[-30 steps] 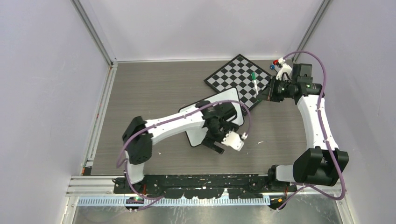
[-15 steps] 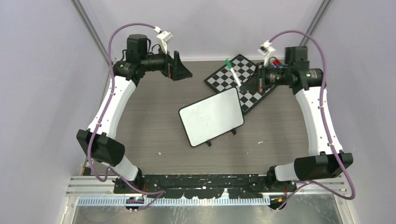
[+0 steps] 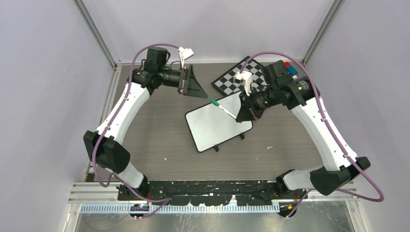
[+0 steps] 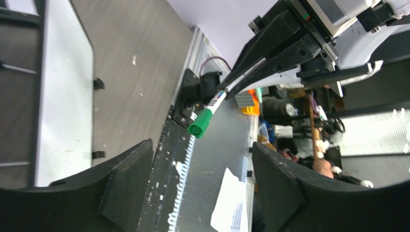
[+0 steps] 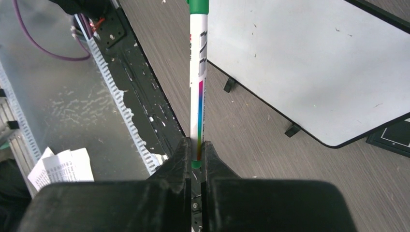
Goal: Write a sentence on the whiteboard
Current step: Open the whiteboard marker.
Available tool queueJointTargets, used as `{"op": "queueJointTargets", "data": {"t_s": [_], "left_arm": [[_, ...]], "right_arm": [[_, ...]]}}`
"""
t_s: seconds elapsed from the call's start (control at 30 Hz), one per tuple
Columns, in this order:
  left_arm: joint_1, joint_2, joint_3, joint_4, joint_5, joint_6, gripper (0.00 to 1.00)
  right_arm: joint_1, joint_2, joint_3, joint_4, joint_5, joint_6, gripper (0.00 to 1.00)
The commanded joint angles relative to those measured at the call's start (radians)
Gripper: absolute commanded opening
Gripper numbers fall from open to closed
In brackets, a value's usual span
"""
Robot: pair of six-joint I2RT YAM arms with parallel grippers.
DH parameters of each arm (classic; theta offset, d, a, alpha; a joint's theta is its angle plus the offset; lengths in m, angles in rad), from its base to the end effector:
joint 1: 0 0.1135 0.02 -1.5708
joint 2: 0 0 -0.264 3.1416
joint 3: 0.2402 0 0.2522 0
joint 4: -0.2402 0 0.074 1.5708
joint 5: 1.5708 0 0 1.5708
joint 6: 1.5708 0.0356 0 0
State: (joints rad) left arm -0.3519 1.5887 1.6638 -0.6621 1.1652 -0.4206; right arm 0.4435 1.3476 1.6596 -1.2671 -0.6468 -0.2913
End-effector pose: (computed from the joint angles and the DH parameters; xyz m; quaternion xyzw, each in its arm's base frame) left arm 0.3058 -0.1471 0.4069 0.2344 0.7445 -0.5978 0.1826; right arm 0.2034 0.1204 0.4196 -0.4144 0.8087 0.3238 0.2634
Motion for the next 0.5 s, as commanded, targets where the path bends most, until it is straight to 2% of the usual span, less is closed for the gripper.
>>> {"op": "queueJointTargets", "data": {"t_s": [0.0,0.33,0.47], "left_arm": [[-0.064,-0.003,-0.005,-0.048,0.076,-0.009,0.72],[-0.146,0.031,-0.011,-0.110,0.082,0.027,0.54],[-0.153,0.036,-0.016,-0.114,0.074,0.040,0.42]], "right_arm": [[0.038,-0.039,0.020,-0.020,0.078,-0.037,0.00],[0.087,-0.064,0.011,0.005,0.117,-0.033,0.00],[0.105,-0.067,0.006,0.004,0.123,-0.033,0.00]]}}
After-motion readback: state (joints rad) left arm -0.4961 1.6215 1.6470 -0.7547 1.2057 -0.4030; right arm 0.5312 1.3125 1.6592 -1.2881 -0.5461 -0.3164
